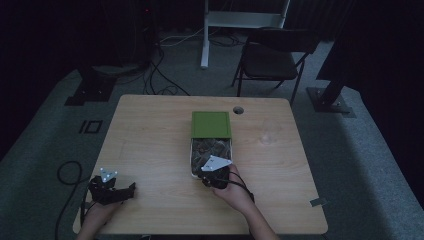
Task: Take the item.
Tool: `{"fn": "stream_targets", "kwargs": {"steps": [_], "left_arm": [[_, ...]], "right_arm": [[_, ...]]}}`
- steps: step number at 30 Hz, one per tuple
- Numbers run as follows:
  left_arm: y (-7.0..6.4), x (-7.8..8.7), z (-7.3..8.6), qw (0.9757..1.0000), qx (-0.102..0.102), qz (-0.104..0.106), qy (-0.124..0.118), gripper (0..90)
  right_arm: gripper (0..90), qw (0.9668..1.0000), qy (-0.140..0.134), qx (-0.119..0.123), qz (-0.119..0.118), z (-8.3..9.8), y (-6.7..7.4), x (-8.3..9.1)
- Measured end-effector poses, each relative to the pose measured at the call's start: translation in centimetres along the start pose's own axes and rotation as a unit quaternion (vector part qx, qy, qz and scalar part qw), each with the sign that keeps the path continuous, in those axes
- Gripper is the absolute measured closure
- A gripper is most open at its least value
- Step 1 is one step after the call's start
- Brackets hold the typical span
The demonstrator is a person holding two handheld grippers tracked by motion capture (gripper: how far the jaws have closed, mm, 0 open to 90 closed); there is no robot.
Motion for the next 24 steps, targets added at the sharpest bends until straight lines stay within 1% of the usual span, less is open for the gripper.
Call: {"fn": "stream_targets", "kwargs": {"steps": [4, 6, 7, 8, 10, 11, 13, 21, 24], "left_arm": [[0.0, 0.0, 0.0, 1.0, 0.0, 0.0, 0.0, 0.5], [0.0, 0.0, 0.0, 1.0, 0.0, 0.0, 0.0, 0.5], [0.0, 0.0, 0.0, 1.0, 0.0, 0.0, 0.0, 0.4], [0.0, 0.0, 0.0, 1.0, 0.0, 0.0, 0.0, 0.5], [0.0, 0.0, 0.0, 1.0, 0.0, 0.0, 0.0, 0.5], [0.0, 0.0, 0.0, 1.0, 0.0, 0.0, 0.0, 0.5], [0.0, 0.0, 0.0, 1.0, 0.0, 0.0, 0.0, 0.5], [0.0, 0.0, 0.0, 1.0, 0.0, 0.0, 0.0, 0.5], [0.0, 0.0, 0.0, 1.0, 0.0, 0.0, 0.0, 0.5]], "right_arm": [[80.4, 1.0, 0.006, -0.004, 0.006, 0.0, 0.0, 0.1], [81.1, 0.9999, 0.003, -0.011, 0.007, -0.2, 0.0, 0.3], [81.3, 0.9999, 0.002, -0.009, 0.006, -0.2, 0.0, 0.4], [81.4, 0.9999, -0.002, -0.016, 0.005, -0.4, 0.0, 0.6], [82.1, 0.9998, -0.006, -0.018, 0.003, -0.5, -0.1, 0.8], [83.4, 0.9997, -0.009, -0.023, 0.003, -0.7, -0.1, 1.0], [83.6, 0.9996, -0.014, -0.023, 0.005, -0.9, -0.3, 1.2], [84.0, 0.9993, -0.026, -0.027, -0.003, -1.8, -0.2, 2.1], [84.1, 0.9992, -0.03, -0.027, 0.002, -2.2, -0.6, 2.5]]}}
Point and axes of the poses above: each handheld gripper's, and its own axes: x roughly backward along the jaws, z roughly out of its underside, y roughly to its left, the point moved 10 cm from there along -x, roughly forward along the jaws, and after that the axes turned 7 degrees about -y, right-handed, at the moved point
